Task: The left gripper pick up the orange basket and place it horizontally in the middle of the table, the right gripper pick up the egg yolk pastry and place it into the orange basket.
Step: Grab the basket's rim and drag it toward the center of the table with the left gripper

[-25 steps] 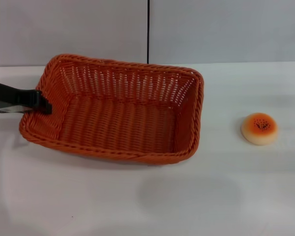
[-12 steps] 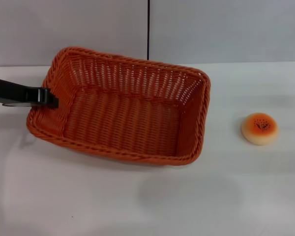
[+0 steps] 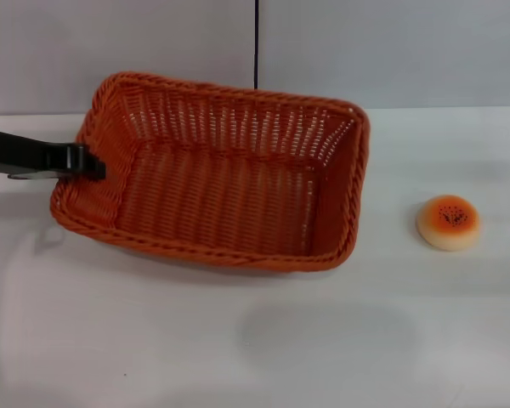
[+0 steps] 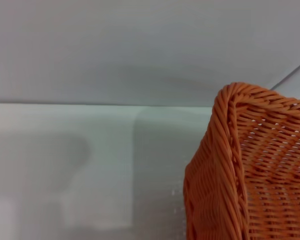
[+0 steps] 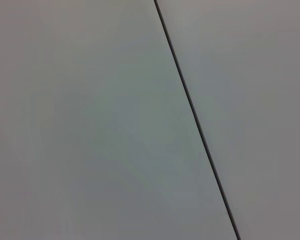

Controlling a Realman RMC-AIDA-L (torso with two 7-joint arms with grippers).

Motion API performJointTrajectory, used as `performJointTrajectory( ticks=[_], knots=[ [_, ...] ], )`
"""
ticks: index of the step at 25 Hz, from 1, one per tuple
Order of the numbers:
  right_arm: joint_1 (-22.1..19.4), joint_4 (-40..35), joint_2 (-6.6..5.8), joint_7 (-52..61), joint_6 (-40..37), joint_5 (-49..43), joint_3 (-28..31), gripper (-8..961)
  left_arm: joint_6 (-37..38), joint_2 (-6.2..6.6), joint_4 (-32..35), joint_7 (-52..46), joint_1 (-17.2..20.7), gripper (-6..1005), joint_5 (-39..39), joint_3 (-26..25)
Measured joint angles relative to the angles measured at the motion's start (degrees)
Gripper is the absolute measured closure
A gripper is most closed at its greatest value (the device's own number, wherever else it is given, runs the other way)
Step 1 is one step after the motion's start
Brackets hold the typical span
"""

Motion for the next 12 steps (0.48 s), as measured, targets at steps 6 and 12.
performJointTrajectory(
  ticks=[6, 12],
  knots=[
    [0.1, -0.1, -0.13, 0.0, -0.1, -0.1, -0.1, 375, -0.2, 0.09, -4.6, 0.3, -0.4, 760, -2.4, -3.6],
    [-0.4, -0.2, -0.21, 0.1, -1.0, -0.2, -0.2, 376, -0.6, 0.12, -4.5, 1.1, -0.1, 590, -2.2, -4.1]
  ],
)
